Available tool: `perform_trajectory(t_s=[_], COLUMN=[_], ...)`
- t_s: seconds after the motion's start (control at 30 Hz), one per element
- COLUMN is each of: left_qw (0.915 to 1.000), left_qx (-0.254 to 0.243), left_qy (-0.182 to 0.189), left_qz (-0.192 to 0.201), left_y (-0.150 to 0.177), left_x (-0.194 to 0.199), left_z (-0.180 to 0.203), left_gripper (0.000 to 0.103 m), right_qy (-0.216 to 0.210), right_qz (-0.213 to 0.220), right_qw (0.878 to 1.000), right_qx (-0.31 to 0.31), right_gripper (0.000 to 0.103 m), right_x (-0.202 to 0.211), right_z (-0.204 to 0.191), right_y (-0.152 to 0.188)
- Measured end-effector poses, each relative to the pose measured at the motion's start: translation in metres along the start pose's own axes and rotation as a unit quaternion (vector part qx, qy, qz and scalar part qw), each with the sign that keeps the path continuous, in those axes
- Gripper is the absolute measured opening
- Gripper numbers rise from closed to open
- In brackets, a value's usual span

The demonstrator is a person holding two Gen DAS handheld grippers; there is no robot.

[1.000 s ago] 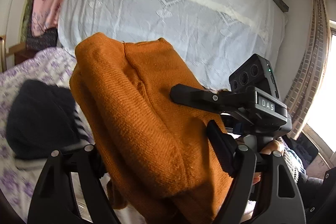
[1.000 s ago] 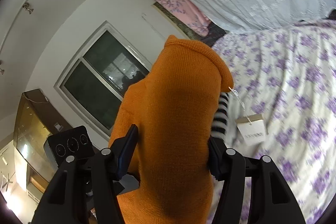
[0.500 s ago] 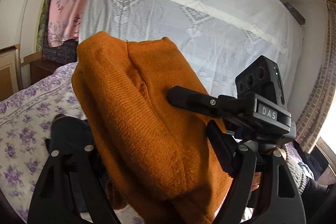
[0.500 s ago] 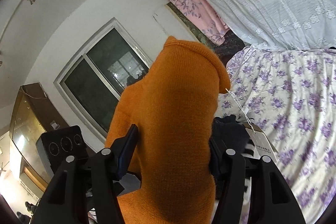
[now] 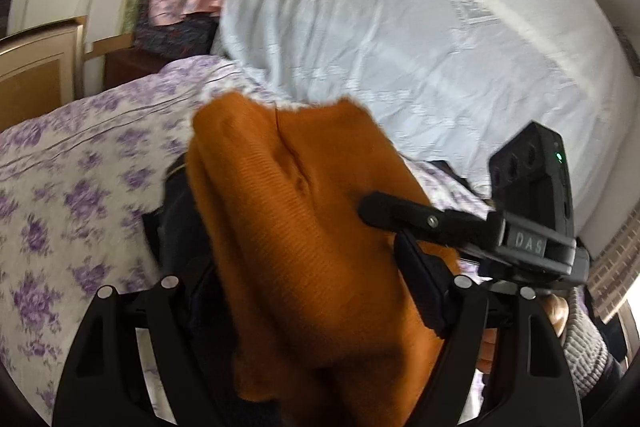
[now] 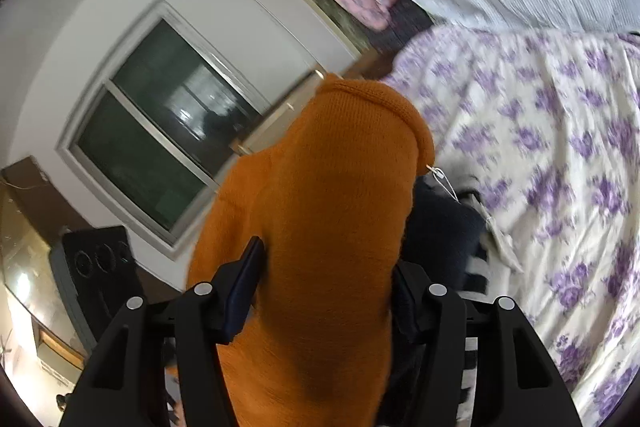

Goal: Fold small clothes
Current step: 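Lower the cardigan onto the dark folded clothes stack and open the right tool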

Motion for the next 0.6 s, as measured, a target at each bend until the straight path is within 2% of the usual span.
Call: perform_trajectory(t_s=[0.07,0.13,0.23,0.37,0.6], left_qw=[0.9998,0.9992,0.9989,0.9986,0.9981], left_qx=[0.009,0.015,0.024,0.044,0.042], left_qy=[-0.016,-0.038,-0.034,-0.020,-0.042], left_qz=[0.001,-0.002,-0.020,-0.021,-0.018], left_y=[0.005,0.010,0.019,0.025,0.032], left_x=[-0.001,-0.004,-0.019,-0.027,-0.028], left_z=[-0.013,-0.025,-0.033,-0.041,-0.037], left_gripper=[0.079,0.096,0.099,0.099,0.099], right_qy=[0.004,-0.003,0.005,0.002,0.014], right_qz=[-0.002,-0.005,-0.011,-0.009,0.000], right_qw=[1.000,1.000,1.000,1.000,1.000], right_qx=[0.005,0.002,0.011,0.014,0.021], right_gripper=[0.061,0.062,0.063,0.064,0.065], right_x=[-0.005,-0.010,-0.017,-0.022,-0.023], right_z=[0.008,0.017,0.024,0.031,0.032], right_y=[0.004,0.006,0.010,0.013,0.015])
Point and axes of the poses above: each gripper's, at about its wrist camera, not at the fingertips, and x roughly against the way its jaws point, z to its right, y to its underside, the point moved 3 cm from there along -x, roughly the way its jaws point, and after that the axes turned 5 degrees about -x, right-handed, at the moved point
